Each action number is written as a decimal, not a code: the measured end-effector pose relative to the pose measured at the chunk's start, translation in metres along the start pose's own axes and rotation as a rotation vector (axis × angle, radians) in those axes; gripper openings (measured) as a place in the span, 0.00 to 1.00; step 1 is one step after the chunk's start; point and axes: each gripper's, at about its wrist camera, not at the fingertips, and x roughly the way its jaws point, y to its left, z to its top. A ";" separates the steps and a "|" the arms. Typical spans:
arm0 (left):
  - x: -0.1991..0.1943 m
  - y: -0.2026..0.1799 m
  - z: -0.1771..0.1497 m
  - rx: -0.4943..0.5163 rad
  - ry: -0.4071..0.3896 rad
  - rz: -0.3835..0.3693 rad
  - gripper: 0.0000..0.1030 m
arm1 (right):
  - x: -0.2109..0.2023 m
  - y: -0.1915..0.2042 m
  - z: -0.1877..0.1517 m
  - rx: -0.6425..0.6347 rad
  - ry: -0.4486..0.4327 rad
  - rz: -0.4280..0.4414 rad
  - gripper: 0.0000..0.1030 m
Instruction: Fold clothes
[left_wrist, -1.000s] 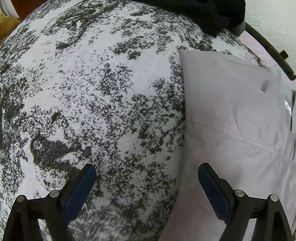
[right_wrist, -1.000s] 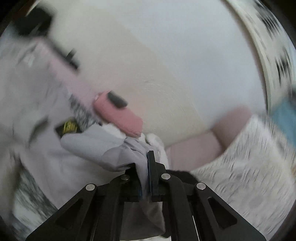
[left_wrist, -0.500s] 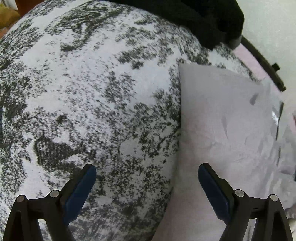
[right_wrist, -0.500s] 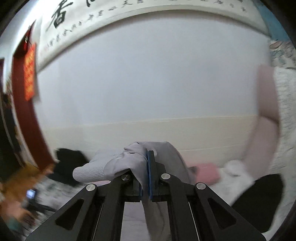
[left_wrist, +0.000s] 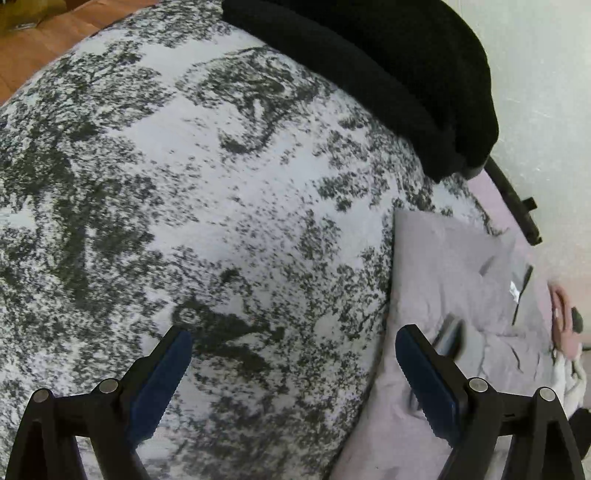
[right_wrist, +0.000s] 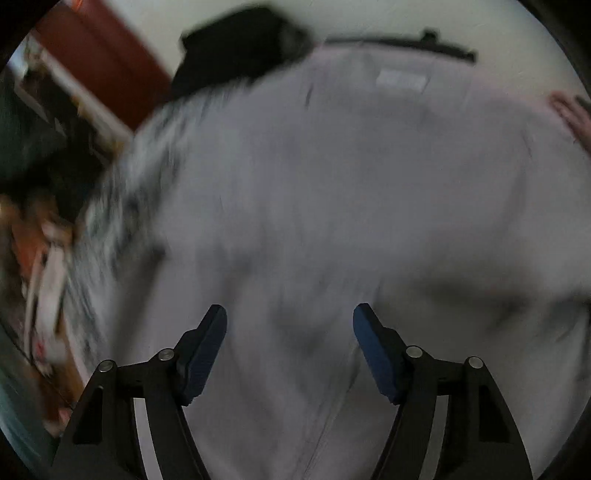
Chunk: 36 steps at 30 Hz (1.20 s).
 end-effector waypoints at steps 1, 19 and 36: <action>-0.002 0.003 -0.001 0.002 0.002 -0.002 0.90 | 0.001 0.002 -0.003 -0.005 -0.003 -0.002 0.73; -0.018 0.021 -0.008 0.050 0.052 -0.093 0.90 | 0.053 0.059 0.076 -0.037 -0.117 0.106 0.94; -0.189 -0.081 -0.247 0.635 -0.879 0.495 0.99 | -0.170 0.022 -0.164 -0.072 -0.669 0.308 0.97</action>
